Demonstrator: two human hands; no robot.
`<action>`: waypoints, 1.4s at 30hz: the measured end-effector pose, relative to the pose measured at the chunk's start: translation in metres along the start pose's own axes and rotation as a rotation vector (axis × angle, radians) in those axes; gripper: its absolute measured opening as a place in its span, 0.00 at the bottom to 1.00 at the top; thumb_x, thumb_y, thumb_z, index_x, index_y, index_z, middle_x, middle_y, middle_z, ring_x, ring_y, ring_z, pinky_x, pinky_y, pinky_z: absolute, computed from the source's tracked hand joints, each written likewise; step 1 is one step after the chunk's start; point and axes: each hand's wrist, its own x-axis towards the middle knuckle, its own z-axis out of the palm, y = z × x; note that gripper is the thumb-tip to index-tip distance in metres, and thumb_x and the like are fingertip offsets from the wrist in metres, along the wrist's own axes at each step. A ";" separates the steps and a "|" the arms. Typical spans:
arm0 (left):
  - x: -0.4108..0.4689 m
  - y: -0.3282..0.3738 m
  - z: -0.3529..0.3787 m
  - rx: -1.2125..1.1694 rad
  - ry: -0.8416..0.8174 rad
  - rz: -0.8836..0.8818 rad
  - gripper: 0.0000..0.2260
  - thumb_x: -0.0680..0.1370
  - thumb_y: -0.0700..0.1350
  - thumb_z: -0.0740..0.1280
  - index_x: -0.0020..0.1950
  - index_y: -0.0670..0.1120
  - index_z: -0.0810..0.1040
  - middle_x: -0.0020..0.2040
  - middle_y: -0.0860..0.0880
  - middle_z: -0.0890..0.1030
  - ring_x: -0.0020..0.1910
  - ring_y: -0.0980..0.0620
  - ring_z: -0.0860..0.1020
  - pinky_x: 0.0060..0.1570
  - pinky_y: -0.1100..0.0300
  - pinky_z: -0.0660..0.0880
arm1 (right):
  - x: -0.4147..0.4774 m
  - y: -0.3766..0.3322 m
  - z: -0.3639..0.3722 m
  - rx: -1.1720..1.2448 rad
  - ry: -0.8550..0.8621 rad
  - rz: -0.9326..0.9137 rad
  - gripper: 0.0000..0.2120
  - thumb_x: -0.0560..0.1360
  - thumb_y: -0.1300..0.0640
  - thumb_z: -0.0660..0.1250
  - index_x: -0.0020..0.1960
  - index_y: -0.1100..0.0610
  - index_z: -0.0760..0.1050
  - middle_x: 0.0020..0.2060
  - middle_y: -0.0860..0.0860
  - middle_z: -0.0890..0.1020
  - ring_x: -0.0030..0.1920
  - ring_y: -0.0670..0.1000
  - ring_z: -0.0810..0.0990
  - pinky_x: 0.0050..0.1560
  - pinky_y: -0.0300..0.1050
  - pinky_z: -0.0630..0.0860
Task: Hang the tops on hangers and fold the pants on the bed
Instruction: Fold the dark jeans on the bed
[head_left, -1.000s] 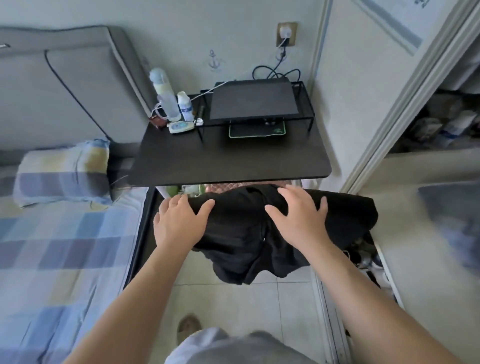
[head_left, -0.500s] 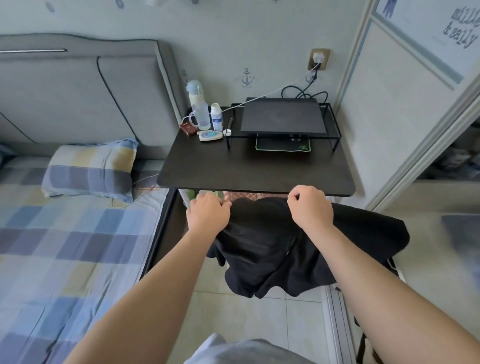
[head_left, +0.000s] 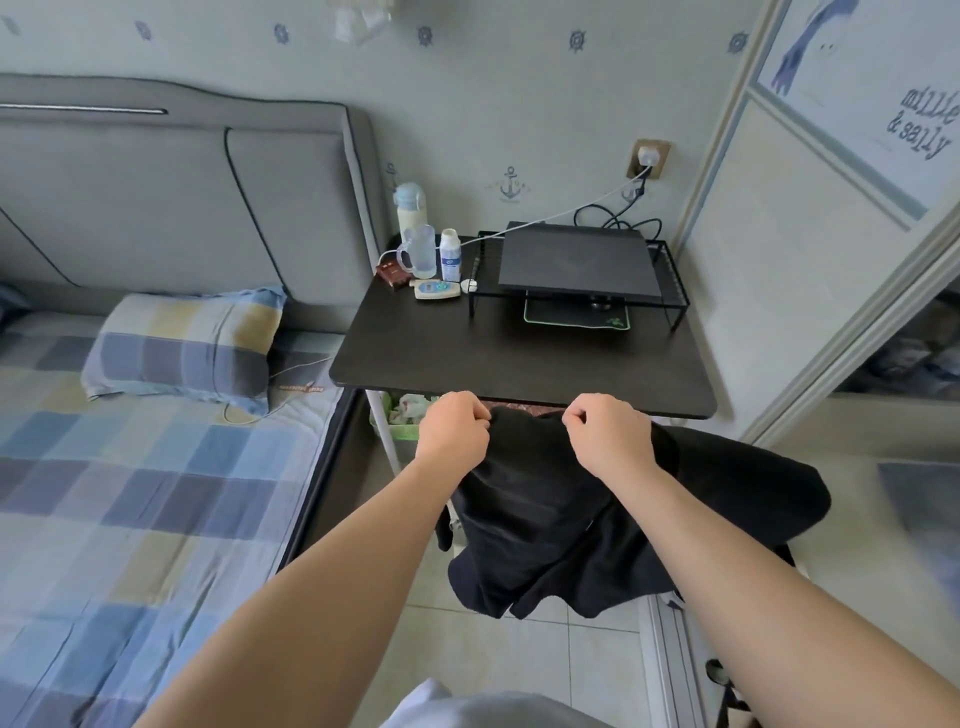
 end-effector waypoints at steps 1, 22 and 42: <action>0.000 -0.003 -0.001 -0.064 0.007 0.011 0.10 0.80 0.36 0.64 0.49 0.48 0.83 0.51 0.51 0.81 0.50 0.50 0.79 0.54 0.55 0.79 | 0.001 -0.002 0.000 -0.004 -0.007 -0.001 0.10 0.83 0.54 0.60 0.52 0.50 0.80 0.50 0.49 0.83 0.46 0.51 0.74 0.61 0.50 0.71; -0.063 -0.032 0.030 -0.475 0.145 -0.226 0.10 0.83 0.52 0.63 0.48 0.47 0.74 0.41 0.49 0.78 0.40 0.52 0.77 0.38 0.61 0.74 | -0.010 0.006 0.017 0.091 0.046 -0.089 0.09 0.83 0.54 0.60 0.52 0.49 0.78 0.52 0.48 0.81 0.55 0.51 0.78 0.75 0.55 0.55; -0.052 0.116 -0.098 -1.556 -0.050 -0.068 0.11 0.80 0.50 0.69 0.57 0.44 0.80 0.49 0.46 0.87 0.49 0.47 0.86 0.45 0.52 0.83 | -0.055 0.059 -0.012 0.132 0.091 -0.152 0.14 0.78 0.46 0.67 0.63 0.46 0.75 0.66 0.43 0.75 0.73 0.47 0.67 0.78 0.60 0.47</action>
